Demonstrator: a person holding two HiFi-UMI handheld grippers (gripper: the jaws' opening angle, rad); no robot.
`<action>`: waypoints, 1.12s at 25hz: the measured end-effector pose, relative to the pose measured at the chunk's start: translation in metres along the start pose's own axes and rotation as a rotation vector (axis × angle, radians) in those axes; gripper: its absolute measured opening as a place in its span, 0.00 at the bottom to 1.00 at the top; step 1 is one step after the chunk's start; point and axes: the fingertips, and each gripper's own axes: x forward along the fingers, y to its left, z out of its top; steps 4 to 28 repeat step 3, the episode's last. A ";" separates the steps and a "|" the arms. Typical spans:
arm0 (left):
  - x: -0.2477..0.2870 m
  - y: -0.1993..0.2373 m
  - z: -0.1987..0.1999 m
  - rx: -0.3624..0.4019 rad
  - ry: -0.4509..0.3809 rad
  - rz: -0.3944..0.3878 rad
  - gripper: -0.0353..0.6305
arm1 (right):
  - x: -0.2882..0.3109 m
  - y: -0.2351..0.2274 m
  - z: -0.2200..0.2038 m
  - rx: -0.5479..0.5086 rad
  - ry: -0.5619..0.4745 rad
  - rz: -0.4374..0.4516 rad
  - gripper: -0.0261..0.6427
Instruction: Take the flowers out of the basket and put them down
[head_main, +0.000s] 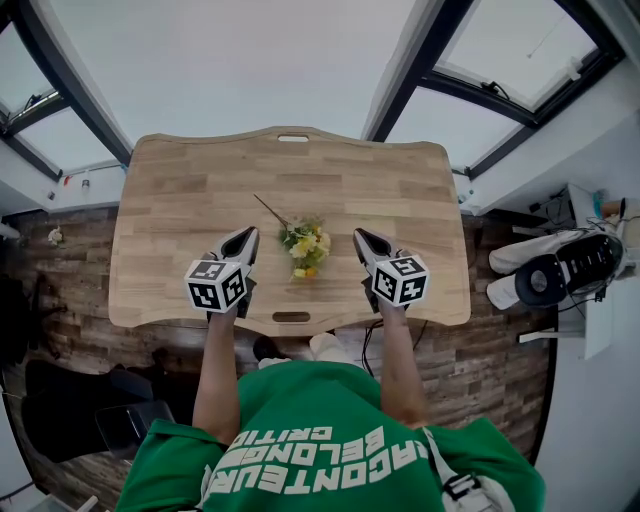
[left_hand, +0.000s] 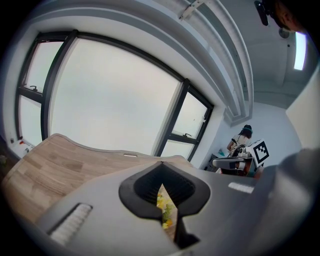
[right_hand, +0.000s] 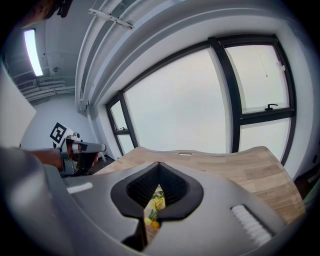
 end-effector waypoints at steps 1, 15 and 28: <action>-0.001 -0.001 0.000 0.001 0.000 0.000 0.08 | -0.001 0.001 0.000 -0.002 0.001 0.001 0.05; -0.002 -0.003 0.000 0.005 0.000 0.000 0.08 | -0.002 0.002 0.000 -0.006 0.002 0.003 0.05; -0.002 -0.003 0.000 0.005 0.000 0.000 0.08 | -0.002 0.002 0.000 -0.006 0.002 0.003 0.05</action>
